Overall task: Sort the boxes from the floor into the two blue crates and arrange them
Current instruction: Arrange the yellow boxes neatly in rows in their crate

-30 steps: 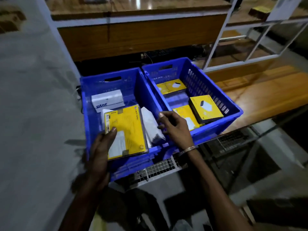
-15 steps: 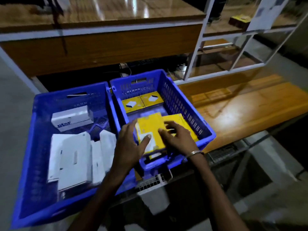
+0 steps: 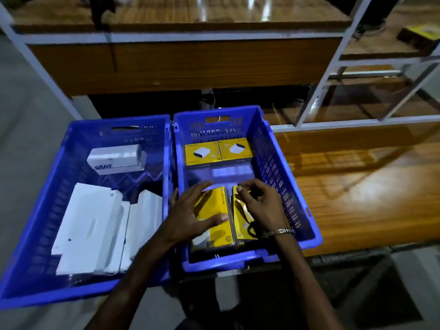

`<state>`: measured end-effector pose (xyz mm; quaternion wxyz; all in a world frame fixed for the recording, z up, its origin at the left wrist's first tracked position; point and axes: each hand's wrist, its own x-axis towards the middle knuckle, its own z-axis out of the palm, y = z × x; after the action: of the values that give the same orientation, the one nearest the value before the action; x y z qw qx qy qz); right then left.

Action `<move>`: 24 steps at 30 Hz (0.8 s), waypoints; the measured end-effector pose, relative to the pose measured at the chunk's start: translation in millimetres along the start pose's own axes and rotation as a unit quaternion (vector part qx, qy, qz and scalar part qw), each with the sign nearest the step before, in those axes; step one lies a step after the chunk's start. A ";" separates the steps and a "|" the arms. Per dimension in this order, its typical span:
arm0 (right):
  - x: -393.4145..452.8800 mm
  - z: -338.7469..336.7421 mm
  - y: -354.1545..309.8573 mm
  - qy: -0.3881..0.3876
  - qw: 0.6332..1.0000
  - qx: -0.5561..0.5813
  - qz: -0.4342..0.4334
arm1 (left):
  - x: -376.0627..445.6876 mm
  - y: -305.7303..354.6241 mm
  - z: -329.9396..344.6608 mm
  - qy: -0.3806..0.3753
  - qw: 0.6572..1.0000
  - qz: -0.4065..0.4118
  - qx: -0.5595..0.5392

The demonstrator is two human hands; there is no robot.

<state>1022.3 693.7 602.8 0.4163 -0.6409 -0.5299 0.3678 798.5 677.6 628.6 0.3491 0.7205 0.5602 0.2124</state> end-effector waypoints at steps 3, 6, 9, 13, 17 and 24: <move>6.8 5.3 8.1 0.003 1.000 0.008 0.024 | 3.6 -1.1 1.7 -0.091 0.968 0.041 0.228; 9.7 3.3 8.1 0.014 0.995 0.086 0.055 | 8.0 -2.3 3.2 -0.089 0.952 0.113 0.269; 9.1 -1.3 4.1 0.012 0.992 0.115 0.056 | 18.1 -4.3 2.3 -0.028 0.960 0.159 0.228; 10.8 -5.6 -7.5 -0.012 0.988 0.131 0.076 | 30.8 -7.6 -5.8 0.020 0.986 0.158 -0.058; 19.9 -7.8 -30.9 -0.028 0.980 0.174 0.088 | 50.8 6.0 -21.6 0.008 0.824 0.037 -0.566; 67.3 -6.3 -42.9 -0.159 0.971 0.153 0.090 | 92.1 19.4 -2.9 0.074 0.623 -0.147 -0.765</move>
<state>1023.4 763.0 642.9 0.3850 -0.5477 -0.4670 0.5777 835.2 763.9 637.1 0.7580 0.0837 0.3182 0.5632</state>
